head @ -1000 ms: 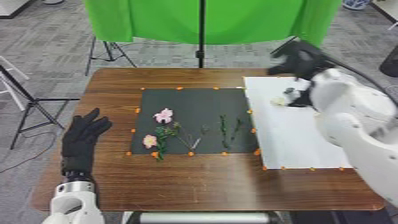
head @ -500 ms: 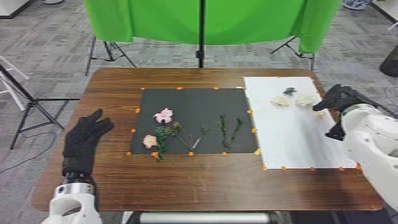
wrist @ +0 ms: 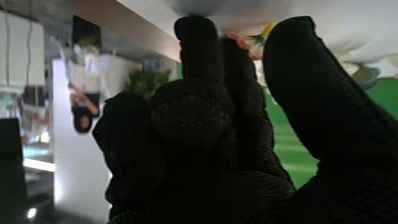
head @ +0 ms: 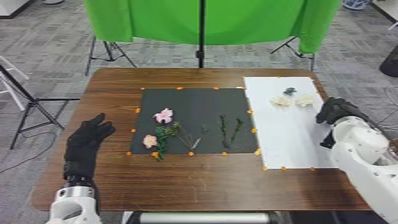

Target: Arrange flowers

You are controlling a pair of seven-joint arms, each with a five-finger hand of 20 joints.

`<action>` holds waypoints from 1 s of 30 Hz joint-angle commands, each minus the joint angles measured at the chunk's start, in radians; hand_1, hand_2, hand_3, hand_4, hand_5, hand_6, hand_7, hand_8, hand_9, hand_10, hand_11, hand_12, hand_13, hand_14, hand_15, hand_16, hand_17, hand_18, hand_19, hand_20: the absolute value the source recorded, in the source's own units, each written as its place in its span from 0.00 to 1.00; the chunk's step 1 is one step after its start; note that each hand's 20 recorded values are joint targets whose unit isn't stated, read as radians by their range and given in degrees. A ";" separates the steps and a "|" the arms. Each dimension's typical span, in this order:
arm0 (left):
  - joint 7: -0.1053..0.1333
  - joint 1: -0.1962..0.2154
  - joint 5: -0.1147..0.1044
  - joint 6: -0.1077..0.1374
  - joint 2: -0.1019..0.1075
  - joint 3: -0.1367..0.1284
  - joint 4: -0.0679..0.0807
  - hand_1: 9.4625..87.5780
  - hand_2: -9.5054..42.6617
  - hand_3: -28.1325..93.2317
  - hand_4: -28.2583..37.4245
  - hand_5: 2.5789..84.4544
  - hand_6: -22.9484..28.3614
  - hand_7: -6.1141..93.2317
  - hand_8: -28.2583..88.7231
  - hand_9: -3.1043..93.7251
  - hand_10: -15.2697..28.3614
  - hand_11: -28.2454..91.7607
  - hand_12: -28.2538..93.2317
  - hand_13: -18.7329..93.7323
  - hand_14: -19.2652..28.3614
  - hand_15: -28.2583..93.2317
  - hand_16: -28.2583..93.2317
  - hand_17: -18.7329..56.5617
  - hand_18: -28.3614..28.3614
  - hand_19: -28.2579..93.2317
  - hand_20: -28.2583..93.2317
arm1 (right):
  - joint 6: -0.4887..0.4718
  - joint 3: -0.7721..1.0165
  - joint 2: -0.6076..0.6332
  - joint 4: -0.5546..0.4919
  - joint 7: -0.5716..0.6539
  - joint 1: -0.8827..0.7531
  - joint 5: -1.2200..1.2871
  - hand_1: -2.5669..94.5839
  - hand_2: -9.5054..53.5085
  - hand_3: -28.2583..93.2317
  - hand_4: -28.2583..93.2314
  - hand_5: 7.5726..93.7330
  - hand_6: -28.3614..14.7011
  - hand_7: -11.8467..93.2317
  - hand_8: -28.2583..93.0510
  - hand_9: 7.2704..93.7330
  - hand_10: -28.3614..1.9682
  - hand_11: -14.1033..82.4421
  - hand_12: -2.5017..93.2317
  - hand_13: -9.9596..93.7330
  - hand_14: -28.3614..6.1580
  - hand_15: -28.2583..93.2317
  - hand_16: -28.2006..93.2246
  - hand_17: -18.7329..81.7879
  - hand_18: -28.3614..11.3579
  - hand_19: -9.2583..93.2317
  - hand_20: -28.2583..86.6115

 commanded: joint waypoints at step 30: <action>-0.032 0.018 0.011 -0.020 0.007 0.005 -0.012 0.15 0.28 0.80 0.00 0.54 0.56 0.18 0.19 0.52 0.68 0.43 0.32 0.47 0.80 0.52 0.19 0.26 0.74 0.36 0.38 | 0.094 -0.832 -0.230 -0.220 -0.379 0.582 0.044 0.64 0.00 0.74 0.06 0.84 0.70 0.33 0.30 0.97 0.68 0.23 0.45 0.99 0.83 0.77 0.51 0.88 0.47 1.00 0.80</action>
